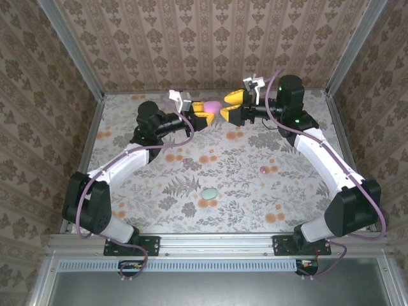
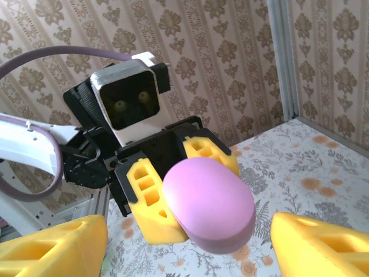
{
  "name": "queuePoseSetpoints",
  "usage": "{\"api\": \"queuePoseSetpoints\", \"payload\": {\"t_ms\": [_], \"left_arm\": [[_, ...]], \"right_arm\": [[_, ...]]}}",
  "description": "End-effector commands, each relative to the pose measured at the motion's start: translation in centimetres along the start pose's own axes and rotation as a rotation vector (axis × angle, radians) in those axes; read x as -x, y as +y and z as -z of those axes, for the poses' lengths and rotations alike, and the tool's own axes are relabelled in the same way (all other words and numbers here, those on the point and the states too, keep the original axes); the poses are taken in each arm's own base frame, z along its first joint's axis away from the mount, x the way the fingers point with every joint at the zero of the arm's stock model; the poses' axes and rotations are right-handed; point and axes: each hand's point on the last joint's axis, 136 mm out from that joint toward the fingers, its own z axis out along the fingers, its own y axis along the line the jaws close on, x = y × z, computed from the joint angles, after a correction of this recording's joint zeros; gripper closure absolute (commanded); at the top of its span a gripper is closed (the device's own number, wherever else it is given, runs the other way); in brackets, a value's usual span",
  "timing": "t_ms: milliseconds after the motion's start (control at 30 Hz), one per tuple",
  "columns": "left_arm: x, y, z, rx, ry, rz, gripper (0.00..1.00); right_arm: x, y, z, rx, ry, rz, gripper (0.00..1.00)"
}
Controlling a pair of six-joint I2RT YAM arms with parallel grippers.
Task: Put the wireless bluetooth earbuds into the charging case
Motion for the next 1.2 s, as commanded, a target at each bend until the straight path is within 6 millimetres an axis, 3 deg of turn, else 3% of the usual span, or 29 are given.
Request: {"api": "queuePoseSetpoints", "payload": {"t_ms": [0,400,733,1167], "left_arm": [[0.4,0.1,-0.2,0.005,-0.048,-0.013,0.69],[-0.1,-0.5,-0.6,-0.016,-0.034,0.001,0.69],[0.2,-1.7,-0.6,-0.084,-0.03,-0.009,0.69],[0.5,-2.0,-0.5,-0.089,-0.037,-0.016,0.69]], "right_arm": [[-1.2,-1.1,0.3,-0.072,0.035,-0.121,0.25],[-2.0,-1.3,-0.9,-0.019,0.08,-0.206,0.3],[-2.1,-3.0,-1.2,-0.093,0.083,-0.227,0.31],[-1.0,-4.2,-1.1,-0.154,0.054,-0.217,0.32]]}}
